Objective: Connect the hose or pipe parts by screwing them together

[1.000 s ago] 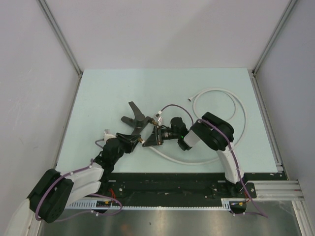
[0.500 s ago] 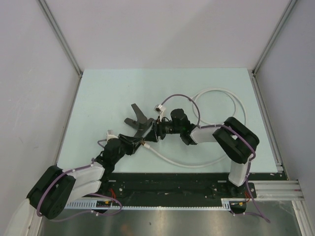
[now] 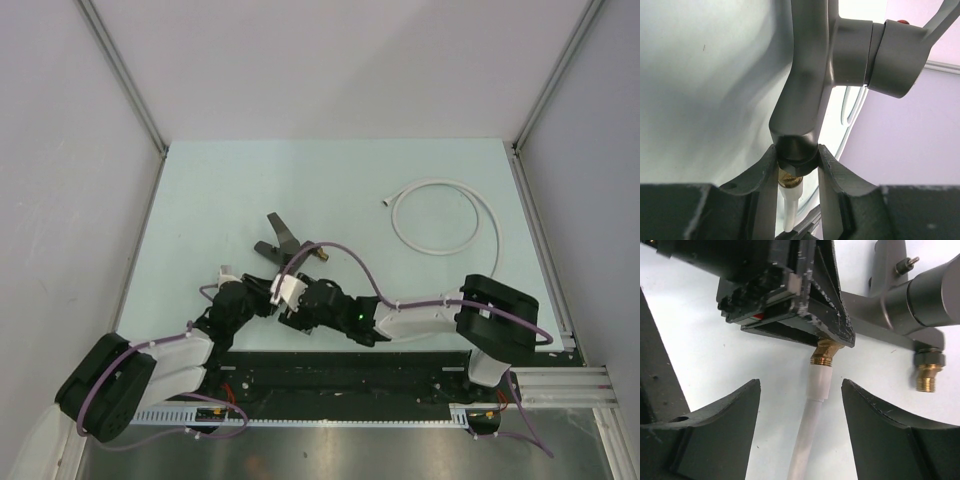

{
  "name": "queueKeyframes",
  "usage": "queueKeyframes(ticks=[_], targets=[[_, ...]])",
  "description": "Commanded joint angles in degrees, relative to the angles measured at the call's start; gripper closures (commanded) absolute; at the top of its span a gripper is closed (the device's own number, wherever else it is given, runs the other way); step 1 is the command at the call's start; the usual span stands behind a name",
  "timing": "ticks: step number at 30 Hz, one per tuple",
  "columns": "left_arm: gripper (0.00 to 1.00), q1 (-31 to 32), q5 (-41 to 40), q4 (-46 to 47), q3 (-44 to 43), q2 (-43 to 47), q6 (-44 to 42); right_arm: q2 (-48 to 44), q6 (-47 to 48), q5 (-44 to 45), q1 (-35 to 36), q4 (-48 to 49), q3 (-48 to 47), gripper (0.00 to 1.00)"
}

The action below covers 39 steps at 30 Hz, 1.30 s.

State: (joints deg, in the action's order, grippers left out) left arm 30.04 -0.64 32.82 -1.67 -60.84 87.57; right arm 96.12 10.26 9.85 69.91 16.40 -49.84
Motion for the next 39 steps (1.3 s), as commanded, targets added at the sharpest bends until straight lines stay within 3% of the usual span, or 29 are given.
queueKeyframes(ticks=[1, 8, 19, 22, 23, 26, 32, 35, 39], targets=[[1.0, 0.54, 1.96, 4.53, 3.96, 0.37, -0.03, 1.79, 10.3, 14.13, 3.56, 2.4, -0.87, 0.29], [1.0, 0.54, 2.23, 4.45, 3.52, 0.11, -0.21, 7.06, 16.8, 23.1, 8.04, 7.23, -1.04, 0.33], [1.0, 0.63, 2.67, 4.45, 3.61, 0.1, 0.06, 15.15, 20.68, 28.12, 10.6, 9.7, -5.52, 0.39], [1.0, 0.54, 2.4, 4.45, 3.87, 0.19, 0.23, 16.3, 19.1, 27.86, 10.6, 9.87, -6.32, 0.48], [1.0, 0.54, 2.49, 4.45, 3.96, 0.28, 0.23, 16.38, 18.83, 27.6, 10.51, 9.96, -6.4, 0.58], [1.0, 0.54, 2.23, 4.45, 4.22, 0.63, 0.15, 16.47, 17.69, 26.37, 10.07, 10.14, -6.32, 0.78], [1.0, 0.54, 2.05, 4.45, 4.48, 0.9, -0.03, 14.9, 13.39, 20.58, 7.1, 8.39, -6.49, 1.0], [1.0, 0.54, 1.96, 4.53, 4.75, 0.63, 0.06, 12.0, 8.12, 13.73, 3.59, 6.1, -6.49, 1.0], [1.0, 0.54, 1.7, 4.45, 4.92, 0.55, 0.06, 8.74, 1.88, -4.71, -2.13, 4.34, -6.49, 1.0]])
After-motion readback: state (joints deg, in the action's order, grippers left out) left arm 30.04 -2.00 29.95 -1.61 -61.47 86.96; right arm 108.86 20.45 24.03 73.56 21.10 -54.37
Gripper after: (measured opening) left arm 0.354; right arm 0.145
